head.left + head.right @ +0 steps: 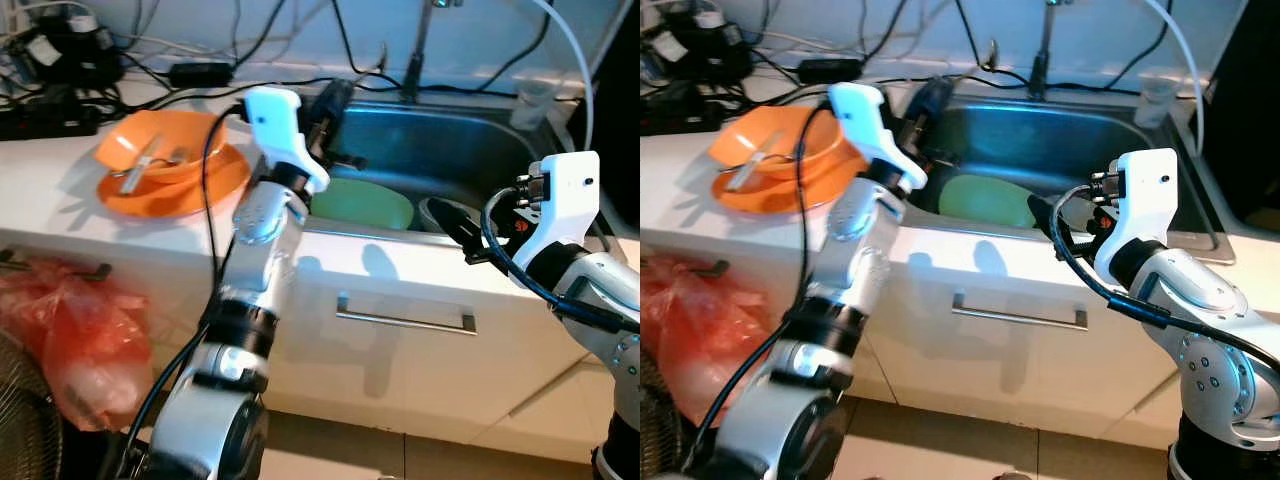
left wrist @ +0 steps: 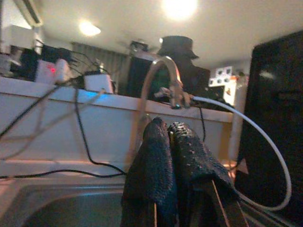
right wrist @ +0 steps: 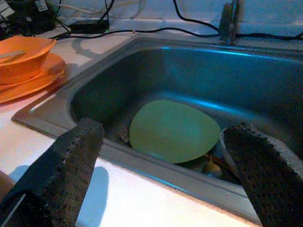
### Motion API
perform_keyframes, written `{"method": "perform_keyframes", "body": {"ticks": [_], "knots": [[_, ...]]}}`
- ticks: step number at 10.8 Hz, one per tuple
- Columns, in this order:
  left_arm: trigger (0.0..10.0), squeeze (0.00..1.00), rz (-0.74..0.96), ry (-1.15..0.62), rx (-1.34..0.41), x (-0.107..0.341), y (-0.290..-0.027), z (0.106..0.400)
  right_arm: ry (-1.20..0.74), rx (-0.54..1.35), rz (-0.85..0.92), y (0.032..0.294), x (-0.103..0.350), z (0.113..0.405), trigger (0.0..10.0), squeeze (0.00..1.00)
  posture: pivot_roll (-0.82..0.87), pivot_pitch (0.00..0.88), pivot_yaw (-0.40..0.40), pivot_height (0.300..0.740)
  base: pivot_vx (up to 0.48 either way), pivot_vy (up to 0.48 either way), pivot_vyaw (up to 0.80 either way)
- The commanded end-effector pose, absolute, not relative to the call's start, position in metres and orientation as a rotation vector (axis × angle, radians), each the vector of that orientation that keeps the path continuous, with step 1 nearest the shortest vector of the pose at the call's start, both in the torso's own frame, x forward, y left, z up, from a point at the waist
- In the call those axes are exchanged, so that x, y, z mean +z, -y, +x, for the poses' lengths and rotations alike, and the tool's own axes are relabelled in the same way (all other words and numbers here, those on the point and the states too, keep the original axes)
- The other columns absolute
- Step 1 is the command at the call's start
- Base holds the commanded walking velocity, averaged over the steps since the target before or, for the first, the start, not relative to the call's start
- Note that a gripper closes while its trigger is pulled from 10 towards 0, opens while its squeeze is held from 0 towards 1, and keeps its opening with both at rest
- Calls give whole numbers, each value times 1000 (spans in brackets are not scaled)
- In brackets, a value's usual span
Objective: Kitchen organization
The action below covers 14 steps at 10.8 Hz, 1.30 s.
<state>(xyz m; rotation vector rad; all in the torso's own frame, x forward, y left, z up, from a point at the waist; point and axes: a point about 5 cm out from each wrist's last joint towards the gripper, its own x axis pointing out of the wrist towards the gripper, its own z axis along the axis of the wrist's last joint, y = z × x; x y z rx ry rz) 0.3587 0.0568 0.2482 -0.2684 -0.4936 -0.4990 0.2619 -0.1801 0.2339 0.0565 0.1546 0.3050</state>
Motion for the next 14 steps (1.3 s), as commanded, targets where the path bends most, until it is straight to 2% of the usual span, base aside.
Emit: {"method": "perform_keyframes", "body": {"ticks": [1,4,8,12,14], "knots": [[0,0,-297,489,-499,250,-54,355,-147,313,53,179,237,262,10000,0,-307,0,13,740,251,0,0],[0,0,-307,508,-492,271,-62,348,-105,309,29,176,243,267,10000,0,-285,0,18,740,269,0,0],[0,0,-258,574,-495,292,-70,336,80,232,33,165,270,280,10000,0,-198,0,38,740,0,0,0],[0,0,-214,548,-460,290,-87,332,98,248,81,154,263,291,10000,0,-131,0,73,740,0,0,-769],[0,0,-216,541,-459,295,-92,336,109,247,82,152,260,292,10000,0,-135,0,82,740,0,0,0]]}}
